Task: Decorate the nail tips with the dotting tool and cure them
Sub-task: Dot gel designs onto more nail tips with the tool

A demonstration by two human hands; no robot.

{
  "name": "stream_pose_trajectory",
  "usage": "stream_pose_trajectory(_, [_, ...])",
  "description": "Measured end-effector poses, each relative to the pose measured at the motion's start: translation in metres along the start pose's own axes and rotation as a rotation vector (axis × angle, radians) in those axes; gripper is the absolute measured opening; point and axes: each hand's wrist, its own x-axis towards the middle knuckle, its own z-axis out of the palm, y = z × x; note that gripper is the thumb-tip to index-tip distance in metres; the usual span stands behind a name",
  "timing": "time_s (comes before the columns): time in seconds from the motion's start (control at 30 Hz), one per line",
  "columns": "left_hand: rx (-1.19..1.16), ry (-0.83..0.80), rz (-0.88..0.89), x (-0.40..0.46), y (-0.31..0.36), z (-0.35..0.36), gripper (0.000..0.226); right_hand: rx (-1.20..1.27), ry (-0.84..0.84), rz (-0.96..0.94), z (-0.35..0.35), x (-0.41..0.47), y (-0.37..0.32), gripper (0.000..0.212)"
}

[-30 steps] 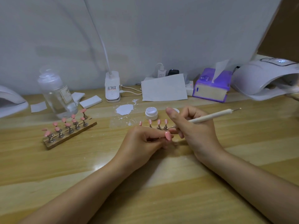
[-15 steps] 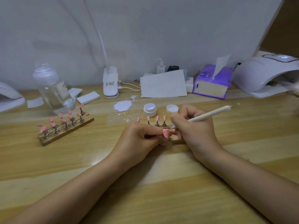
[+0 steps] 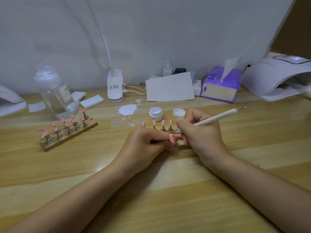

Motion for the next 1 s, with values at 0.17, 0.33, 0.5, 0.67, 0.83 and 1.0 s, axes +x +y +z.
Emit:
stream_pose_trajectory(0.17, [0.001, 0.0, 0.01, -0.0001, 0.0004, 0.0004, 0.01, -0.003, 0.007, 0.009, 0.0001, 0.0007, 0.0017, 0.036])
stream_pose_trajectory(0.33, [0.008, 0.014, 0.005, 0.0, 0.0004, 0.0001, 0.01, -0.017, 0.008, 0.005, -0.0002, 0.0005, 0.0014, 0.037])
stream_pose_trajectory(0.5, [0.032, 0.007, 0.015, 0.0002, 0.0008, -0.0003, 0.01, -0.025, 0.012, 0.013, 0.0, 0.0007, 0.0015, 0.037])
stream_pose_trajectory(0.67, [0.051, 0.021, 0.0, -0.0001, 0.0018, -0.0006, 0.014, -0.027, 0.005, 0.005, -0.0003, 0.0003, 0.0012, 0.038])
stream_pose_trajectory(0.83, [0.031, 0.012, -0.017, -0.0004, 0.0018, -0.0002, 0.013, -0.041, 0.015, 0.004, -0.0004, 0.0006, 0.0017, 0.036])
stream_pose_trajectory(1.0, [0.022, 0.01, -0.016, 0.0, 0.0016, -0.0002, 0.013, -0.026, 0.015, 0.002, 0.0001, 0.0006, 0.0014, 0.038])
